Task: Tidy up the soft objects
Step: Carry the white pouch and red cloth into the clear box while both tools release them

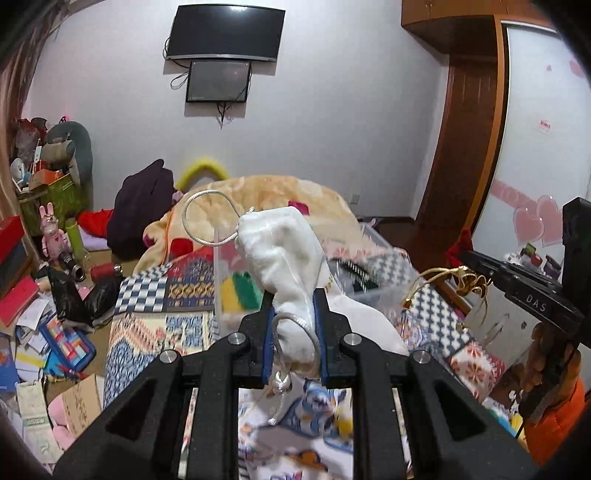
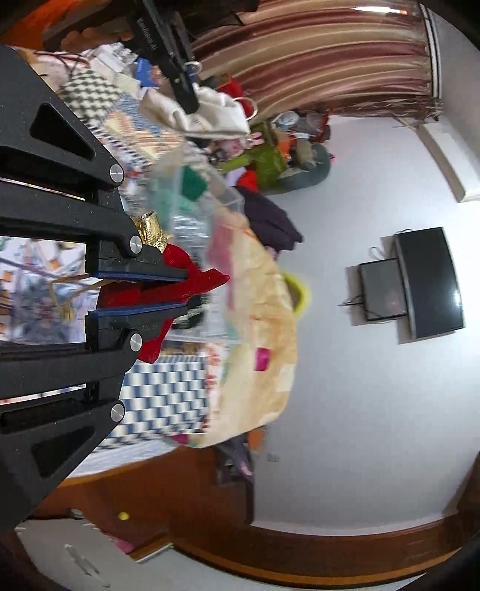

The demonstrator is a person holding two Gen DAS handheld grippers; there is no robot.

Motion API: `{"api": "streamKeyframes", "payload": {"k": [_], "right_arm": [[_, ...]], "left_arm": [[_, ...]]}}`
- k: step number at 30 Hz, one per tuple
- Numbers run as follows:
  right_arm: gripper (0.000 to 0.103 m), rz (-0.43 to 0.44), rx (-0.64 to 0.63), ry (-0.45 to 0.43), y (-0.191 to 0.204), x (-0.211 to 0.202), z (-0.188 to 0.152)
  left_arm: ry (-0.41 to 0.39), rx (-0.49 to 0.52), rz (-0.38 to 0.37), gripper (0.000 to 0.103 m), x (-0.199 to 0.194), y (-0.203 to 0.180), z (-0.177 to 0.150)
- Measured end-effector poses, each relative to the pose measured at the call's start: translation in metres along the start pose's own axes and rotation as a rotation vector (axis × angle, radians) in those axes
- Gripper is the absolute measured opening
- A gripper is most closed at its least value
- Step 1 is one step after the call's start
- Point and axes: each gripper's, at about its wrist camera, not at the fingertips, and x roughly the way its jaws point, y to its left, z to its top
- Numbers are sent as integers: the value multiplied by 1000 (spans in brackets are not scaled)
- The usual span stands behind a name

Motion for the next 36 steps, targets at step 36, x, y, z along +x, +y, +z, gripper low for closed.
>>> {"api": "streamKeyframes", "payload": {"k": [36], "right_arm": [[15,-36,-48,200,11,113,-4]], "left_arm": [[164,70,106,32,133,-4,9]]}}
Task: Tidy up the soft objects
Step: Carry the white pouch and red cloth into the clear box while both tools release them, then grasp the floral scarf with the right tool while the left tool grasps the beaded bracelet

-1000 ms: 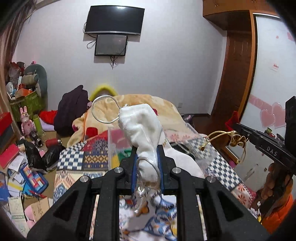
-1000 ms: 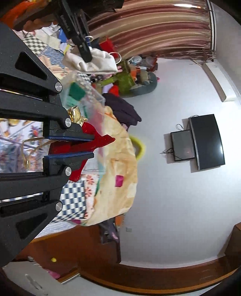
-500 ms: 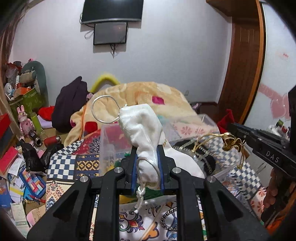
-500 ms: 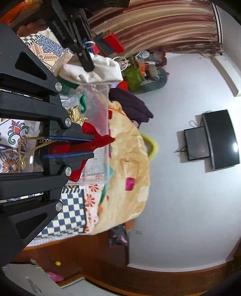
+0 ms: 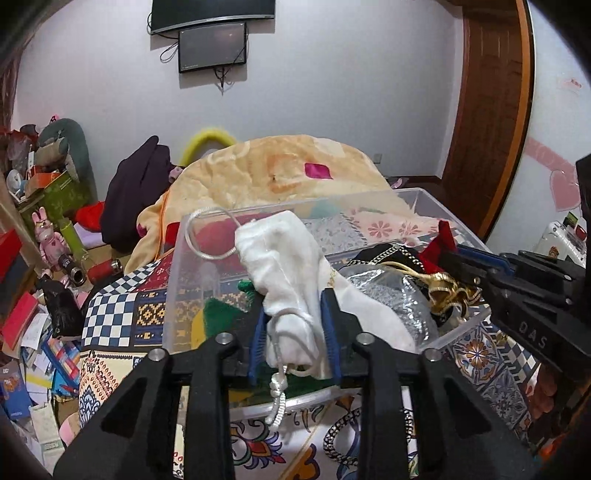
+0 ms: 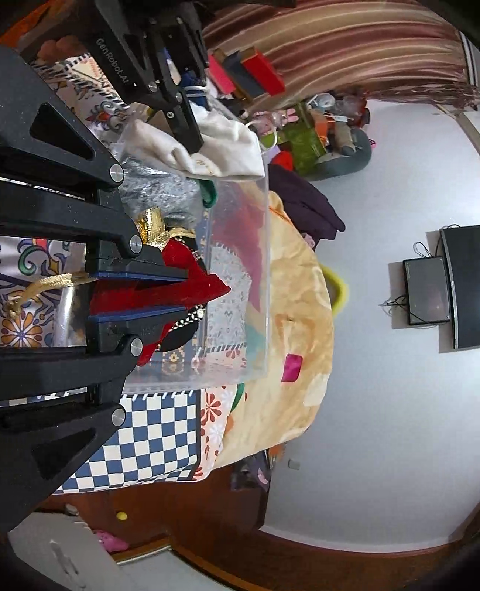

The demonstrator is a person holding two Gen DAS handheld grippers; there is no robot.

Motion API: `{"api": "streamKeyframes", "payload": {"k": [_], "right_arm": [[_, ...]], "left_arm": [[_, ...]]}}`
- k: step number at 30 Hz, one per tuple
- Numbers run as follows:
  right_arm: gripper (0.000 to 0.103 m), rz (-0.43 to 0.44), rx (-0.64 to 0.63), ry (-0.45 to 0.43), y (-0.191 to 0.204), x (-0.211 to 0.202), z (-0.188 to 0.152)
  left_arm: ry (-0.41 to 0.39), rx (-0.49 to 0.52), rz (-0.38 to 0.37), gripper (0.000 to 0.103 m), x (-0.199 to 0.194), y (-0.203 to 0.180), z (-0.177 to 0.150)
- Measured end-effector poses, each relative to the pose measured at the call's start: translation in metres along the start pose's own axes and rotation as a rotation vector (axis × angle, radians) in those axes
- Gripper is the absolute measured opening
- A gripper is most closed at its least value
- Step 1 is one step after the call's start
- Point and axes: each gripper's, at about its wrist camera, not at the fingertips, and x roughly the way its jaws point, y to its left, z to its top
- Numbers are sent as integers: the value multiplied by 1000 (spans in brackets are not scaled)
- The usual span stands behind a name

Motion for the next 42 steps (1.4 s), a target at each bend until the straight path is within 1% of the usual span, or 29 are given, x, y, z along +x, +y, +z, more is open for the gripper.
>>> {"api": "streamKeyframes", "payload": {"k": [4,6,7,9,11,14,18,19,21,23,25,27,29,33,37,40,42], "right_arm": [[20,-1,-14,12,-1,-2,-2],[29,-7,-16,6,-1,-7,-3],[32,-10,-16,-1,-2,-11,-3],[44,-3,-13,-13,-4,-18,-3],[50,1,-10,-24,-6,-25,-3],[55,5,-15,-42,-3,-38,-5],[69,18,-22,-65,2,-54,-10],[71,23,-28,-72,4,-59,-12],[80,30,-39,-81,10,-67,-16],[84,39,-50,-85,16,-72,-21],[84,52,-64,-77,23,-75,-27],[86,61,-76,-61,28,-74,-34],[87,67,-87,-39,34,-71,-42],[87,94,-83,4,40,-65,-59],[87,129,-68,66,45,-56,-76],[87,148,-74,102,52,-51,-85],[87,161,-82,125,56,-46,-90]], "left_arm": [[5,-6,3,40,-2,4,-3],[0,-10,-1,45,-7,6,-4],[-2,-12,-5,46,-10,7,-5],[-11,-16,-13,51,-17,7,-6],[-27,-12,-17,54,-27,7,-7],[-47,-5,-27,60,-43,6,-8],[-74,-3,-45,68,-64,5,-12],[-80,-1,-48,69,-69,4,-14],[-86,-2,-59,75,-80,4,-19],[-87,-7,-79,76,-89,3,-24],[-83,-7,-92,77,-96,1,-31],[-75,-2,-94,80,-102,-2,-39],[-60,4,-93,81,-104,-5,-48],[-9,-5,-82,82,-104,-4,-71],[48,-24,-62,82,-97,3,-92],[97,-58,-60,82,-92,11,-106],[117,-76,-56,82,-89,17,-114]]}}
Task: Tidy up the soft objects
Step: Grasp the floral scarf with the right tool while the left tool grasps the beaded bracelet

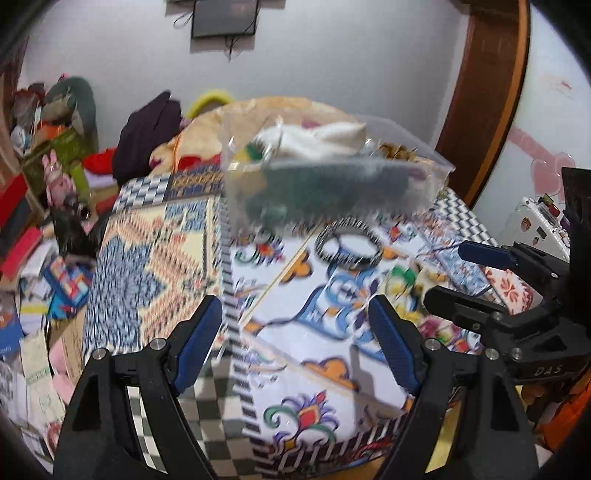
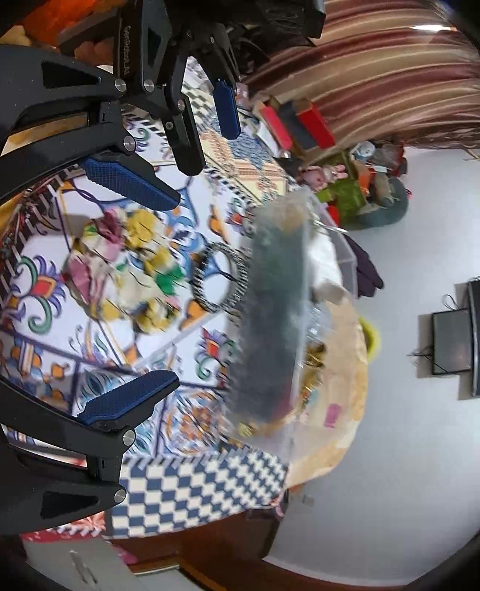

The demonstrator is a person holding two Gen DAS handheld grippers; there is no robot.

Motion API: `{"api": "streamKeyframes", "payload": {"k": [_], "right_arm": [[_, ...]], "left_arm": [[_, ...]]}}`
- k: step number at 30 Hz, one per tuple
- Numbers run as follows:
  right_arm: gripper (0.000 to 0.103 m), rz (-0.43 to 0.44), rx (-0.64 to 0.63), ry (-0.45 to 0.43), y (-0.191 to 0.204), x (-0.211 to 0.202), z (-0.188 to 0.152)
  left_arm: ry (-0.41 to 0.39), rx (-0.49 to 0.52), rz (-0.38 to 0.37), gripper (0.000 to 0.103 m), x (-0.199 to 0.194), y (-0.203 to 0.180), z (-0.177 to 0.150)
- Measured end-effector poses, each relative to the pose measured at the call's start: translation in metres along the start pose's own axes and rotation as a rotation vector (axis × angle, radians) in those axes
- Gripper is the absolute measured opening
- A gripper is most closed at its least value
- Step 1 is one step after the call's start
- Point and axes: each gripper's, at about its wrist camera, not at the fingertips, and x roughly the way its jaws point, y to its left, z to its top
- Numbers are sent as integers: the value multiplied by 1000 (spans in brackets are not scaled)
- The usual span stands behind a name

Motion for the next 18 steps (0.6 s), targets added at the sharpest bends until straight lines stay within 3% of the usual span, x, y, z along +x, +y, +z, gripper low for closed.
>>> {"api": "streamKeyframes", "payload": {"k": [5,7,9,12,18], "right_arm": [[86,-1,-22,57,6,17,-12],[75,-21,-37,67,7,21,-17],[55,-56,-65,57,8,18,-18],[31,-35,-32,52,-1,13,-18],[20,-76,30,10,-27,-5,-18]], "left_arm": [[35,-32,3,82,8,9,-8],[37,-29,4,82,10,8,-7],[40,-24,-3,82,12,5,-5],[50,-20,-25,82,19,-2,2],[57,3,-85,82,38,-23,22]]}}
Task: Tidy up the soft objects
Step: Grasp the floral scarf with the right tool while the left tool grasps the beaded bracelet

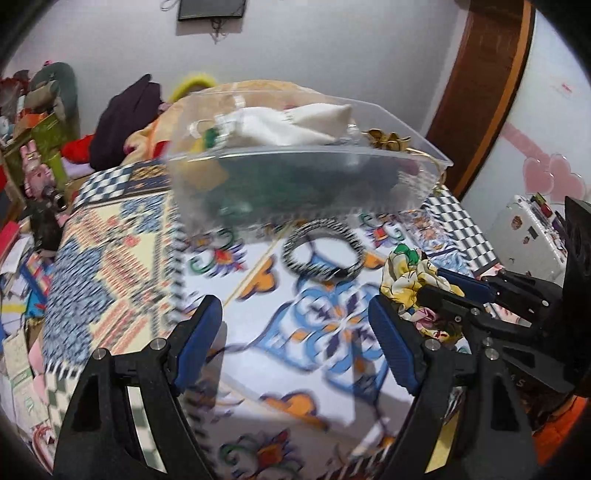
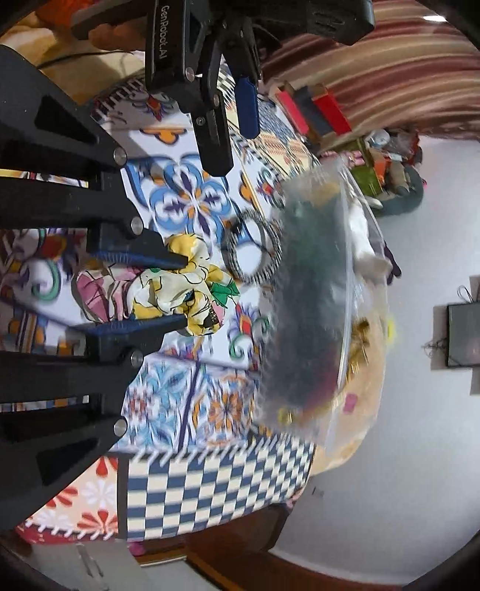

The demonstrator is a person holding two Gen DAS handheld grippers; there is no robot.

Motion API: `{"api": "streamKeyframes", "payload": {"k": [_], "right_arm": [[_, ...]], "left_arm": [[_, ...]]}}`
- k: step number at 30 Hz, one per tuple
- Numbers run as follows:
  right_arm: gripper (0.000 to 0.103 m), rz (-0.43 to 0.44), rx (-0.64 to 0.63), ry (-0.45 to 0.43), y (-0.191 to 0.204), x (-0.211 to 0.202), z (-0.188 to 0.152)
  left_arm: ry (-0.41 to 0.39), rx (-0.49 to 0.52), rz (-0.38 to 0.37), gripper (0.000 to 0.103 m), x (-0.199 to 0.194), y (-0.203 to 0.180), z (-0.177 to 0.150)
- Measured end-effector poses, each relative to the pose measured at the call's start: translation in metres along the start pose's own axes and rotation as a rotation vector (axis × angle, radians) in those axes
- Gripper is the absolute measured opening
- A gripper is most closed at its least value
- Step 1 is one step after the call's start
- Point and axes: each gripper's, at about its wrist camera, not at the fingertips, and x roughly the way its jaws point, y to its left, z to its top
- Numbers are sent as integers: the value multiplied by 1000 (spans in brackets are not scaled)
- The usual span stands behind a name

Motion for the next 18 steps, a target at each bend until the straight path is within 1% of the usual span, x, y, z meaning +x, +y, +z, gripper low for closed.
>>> {"api": "streamKeyframes", "payload": {"k": [5,7,9,11,13,14,15,16,18], "right_arm": [[20,-29,48,-41,-20,-15,3],[20,-35,70,-59,-28,-22,3],[20,-44,76,-66,-32,-24,4],[20,-55,76,-74,-34,-27,5],[20,-55,82,-84,-36,-31,6],[20,-55,82,-89,-38,-33,8],[20,-58,81,-96,-38,-35,9],[20,-60,79,-100,-37,-36,10],[20,-62,75,-112,-36,-38,13]], "left_arm": [[31,32,-33,82,22,-15,20],[53,34,-35,82,32,-19,26],[81,34,-33,82,42,-22,30],[93,37,-15,82,50,-23,31],[80,56,11,81,53,-26,31],[72,61,17,77,53,-27,32],[65,63,16,70,52,-27,32],[62,66,13,66,52,-28,32],[61,71,-1,48,51,-29,32]]}}
